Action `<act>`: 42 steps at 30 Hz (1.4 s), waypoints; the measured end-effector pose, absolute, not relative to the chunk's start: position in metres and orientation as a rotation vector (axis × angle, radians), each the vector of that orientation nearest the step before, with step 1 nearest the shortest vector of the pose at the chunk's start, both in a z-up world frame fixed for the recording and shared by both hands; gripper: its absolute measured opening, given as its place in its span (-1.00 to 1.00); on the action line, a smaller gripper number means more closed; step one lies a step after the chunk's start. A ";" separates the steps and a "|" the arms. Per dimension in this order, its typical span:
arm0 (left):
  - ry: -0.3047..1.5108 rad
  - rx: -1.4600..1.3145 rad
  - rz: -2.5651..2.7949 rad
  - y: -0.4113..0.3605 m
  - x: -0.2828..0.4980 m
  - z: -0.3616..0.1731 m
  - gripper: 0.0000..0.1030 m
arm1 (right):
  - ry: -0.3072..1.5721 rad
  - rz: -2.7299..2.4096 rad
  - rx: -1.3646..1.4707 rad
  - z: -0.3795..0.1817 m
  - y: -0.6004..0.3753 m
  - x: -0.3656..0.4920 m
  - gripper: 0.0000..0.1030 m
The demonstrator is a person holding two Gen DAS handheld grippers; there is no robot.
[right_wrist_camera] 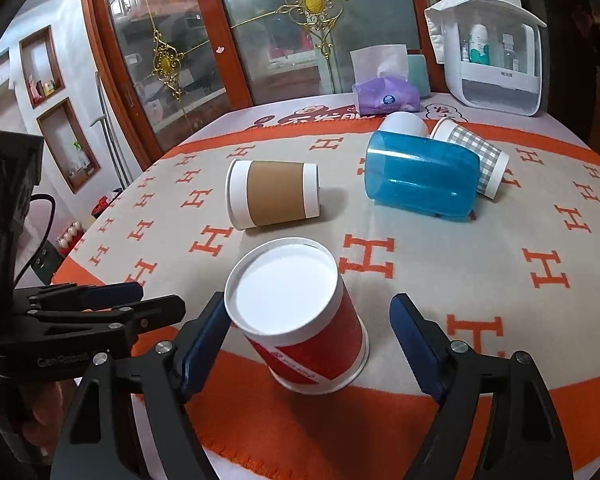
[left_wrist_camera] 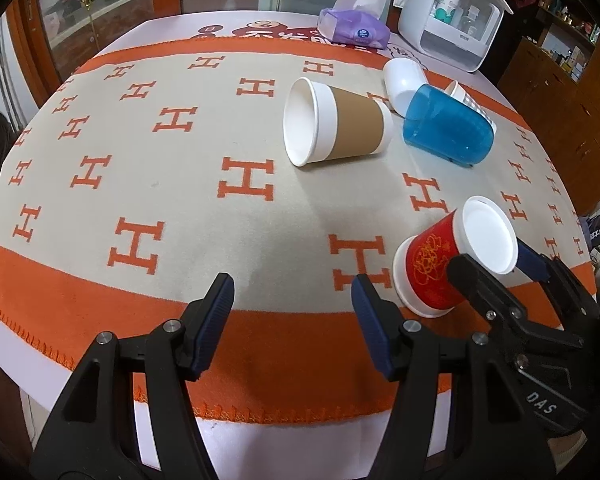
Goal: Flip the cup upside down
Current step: 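Rotate the held red cup so its open rim faces the table, then lower the red cup rim-down onto the cloth and open the right gripper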
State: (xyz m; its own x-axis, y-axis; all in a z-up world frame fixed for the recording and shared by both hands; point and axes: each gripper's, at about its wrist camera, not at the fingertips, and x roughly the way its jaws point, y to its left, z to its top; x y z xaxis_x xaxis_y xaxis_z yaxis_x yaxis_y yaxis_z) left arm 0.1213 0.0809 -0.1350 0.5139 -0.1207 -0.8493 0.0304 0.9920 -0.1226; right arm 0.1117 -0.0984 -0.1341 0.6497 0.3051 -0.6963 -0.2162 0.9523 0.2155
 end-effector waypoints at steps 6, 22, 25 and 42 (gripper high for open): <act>1.015 -0.081 -0.099 0.075 0.115 -0.128 0.13 | 0.827 0.301 0.157 -0.127 -0.105 0.096 0.59; 0.977 -0.026 -0.157 0.045 0.081 -0.083 0.18 | 0.892 0.202 0.203 -0.061 -0.133 0.053 0.59; 0.973 -0.019 -0.157 0.040 0.076 -0.071 0.24 | 0.943 0.149 0.201 -0.052 -0.140 0.054 0.60; 0.822 0.013 -0.161 0.019 0.072 0.022 0.27 | 0.794 0.180 0.224 0.037 -0.157 0.036 0.65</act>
State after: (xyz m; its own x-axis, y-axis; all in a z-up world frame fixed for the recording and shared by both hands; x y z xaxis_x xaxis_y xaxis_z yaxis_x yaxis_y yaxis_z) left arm 0.0715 0.0194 0.0217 0.6688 -0.1380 -0.7305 0.1484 0.9876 -0.0507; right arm 0.0365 -0.1570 0.0374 0.6876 0.2427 -0.6843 -0.0752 0.9612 0.2654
